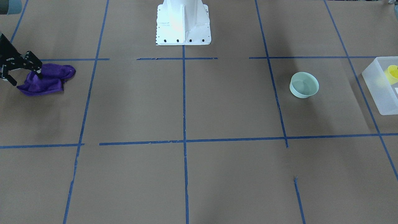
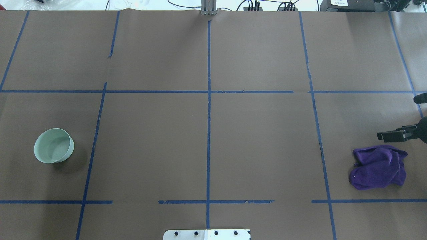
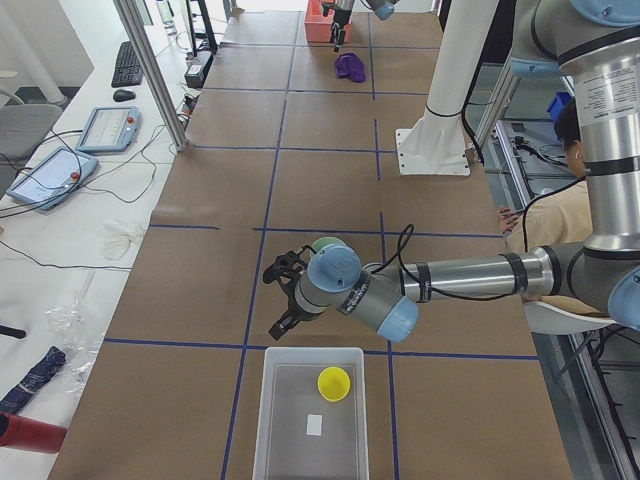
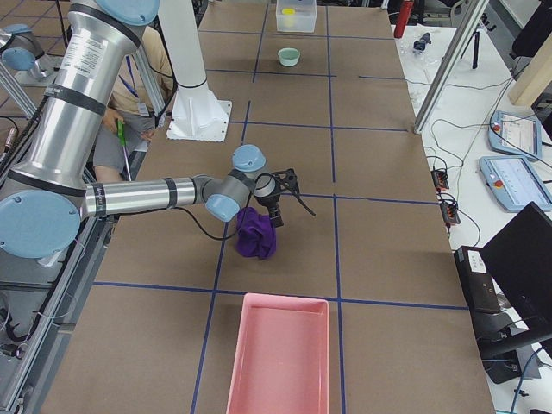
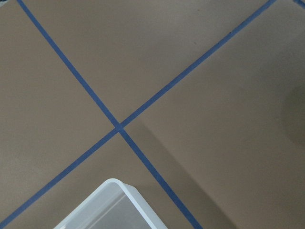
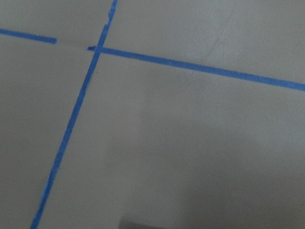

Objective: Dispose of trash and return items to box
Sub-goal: 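Reach the right gripper down to the purple cloth and grasp it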

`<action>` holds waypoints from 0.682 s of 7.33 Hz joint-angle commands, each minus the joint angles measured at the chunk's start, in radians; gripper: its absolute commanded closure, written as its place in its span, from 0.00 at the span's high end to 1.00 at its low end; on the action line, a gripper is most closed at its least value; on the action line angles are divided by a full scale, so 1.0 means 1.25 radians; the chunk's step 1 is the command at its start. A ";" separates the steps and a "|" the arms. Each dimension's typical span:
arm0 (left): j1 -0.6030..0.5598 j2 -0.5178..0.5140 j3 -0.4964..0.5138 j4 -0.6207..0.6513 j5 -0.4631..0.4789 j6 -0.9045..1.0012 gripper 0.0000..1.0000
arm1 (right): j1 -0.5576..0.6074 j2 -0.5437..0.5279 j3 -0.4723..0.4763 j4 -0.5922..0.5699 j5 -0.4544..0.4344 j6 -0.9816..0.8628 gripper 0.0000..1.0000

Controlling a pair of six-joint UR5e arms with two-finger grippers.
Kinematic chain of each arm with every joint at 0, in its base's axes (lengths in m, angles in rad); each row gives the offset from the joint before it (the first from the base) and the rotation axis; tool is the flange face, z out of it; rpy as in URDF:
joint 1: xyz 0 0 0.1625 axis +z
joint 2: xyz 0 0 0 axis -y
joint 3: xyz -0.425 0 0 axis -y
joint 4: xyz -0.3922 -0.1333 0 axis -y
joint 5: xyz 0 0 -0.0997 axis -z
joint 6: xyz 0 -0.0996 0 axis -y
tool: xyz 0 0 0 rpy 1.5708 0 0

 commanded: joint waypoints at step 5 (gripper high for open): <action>-0.003 -0.023 -0.004 0.003 0.000 -0.005 1.00 | -0.163 -0.020 -0.045 0.022 -0.128 -0.008 0.00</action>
